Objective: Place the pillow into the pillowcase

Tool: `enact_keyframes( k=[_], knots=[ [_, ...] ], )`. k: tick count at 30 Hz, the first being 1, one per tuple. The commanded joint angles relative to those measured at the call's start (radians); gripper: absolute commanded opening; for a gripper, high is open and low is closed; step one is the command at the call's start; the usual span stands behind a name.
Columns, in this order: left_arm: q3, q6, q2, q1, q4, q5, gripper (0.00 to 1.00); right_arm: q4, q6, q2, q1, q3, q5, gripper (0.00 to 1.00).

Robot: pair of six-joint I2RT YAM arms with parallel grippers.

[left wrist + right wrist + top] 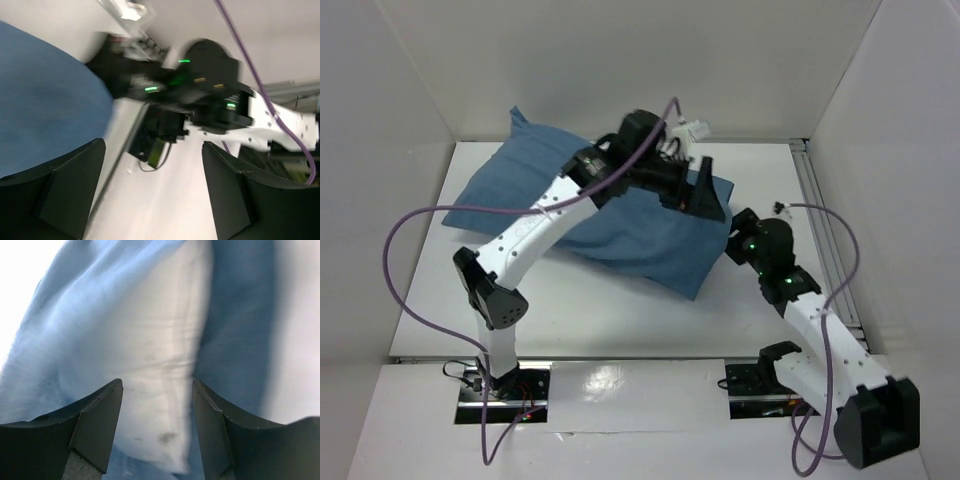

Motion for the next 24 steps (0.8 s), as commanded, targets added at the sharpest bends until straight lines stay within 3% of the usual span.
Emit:
enact_keyframes(
  k=[1,3,6,11,14,16,17,18,22,24],
  knots=[
    [0.031,0.053,-0.1,0.173,-0.007,0.056,0.91,-0.39,-0.134,-0.103,-0.102,0.033,0.043,0.66],
    [-0.06,0.064,-0.14,0.308,-0.007,0.081,0.88,-0.52,-0.226,-0.14,-0.211,0.094,0.043,0.68],
    [-0.121,0.078,-0.163,0.438,-0.039,0.022,0.82,-0.596,-0.291,-0.152,-0.242,0.17,0.043,0.68],
    [-0.189,0.121,-0.177,0.724,-0.141,-0.189,0.82,-0.608,-0.335,-0.088,-0.184,0.419,0.138,0.76],
    [-0.239,0.121,-0.177,0.845,-0.158,-0.269,0.82,-0.538,-0.365,0.053,-0.054,0.506,0.128,0.8],
    [-0.273,0.121,-0.186,0.924,-0.149,-0.295,0.82,-0.538,-0.392,0.227,0.207,0.678,0.236,0.81],
    [-0.285,0.121,-0.186,0.945,-0.132,-0.304,0.82,-0.538,-0.392,0.285,0.209,0.722,0.237,0.81],
    [-0.286,0.121,-0.186,0.968,-0.132,-0.316,0.82,-0.55,-0.411,0.338,0.35,0.759,0.311,0.83],
    [-0.344,0.098,-0.175,1.067,-0.11,-0.352,0.83,-0.52,-0.467,0.59,0.503,0.905,0.245,0.86],
    [-0.431,0.072,-0.175,1.11,-0.045,-0.33,0.83,-0.519,-0.448,0.706,0.514,0.937,0.211,0.86]
  ],
)
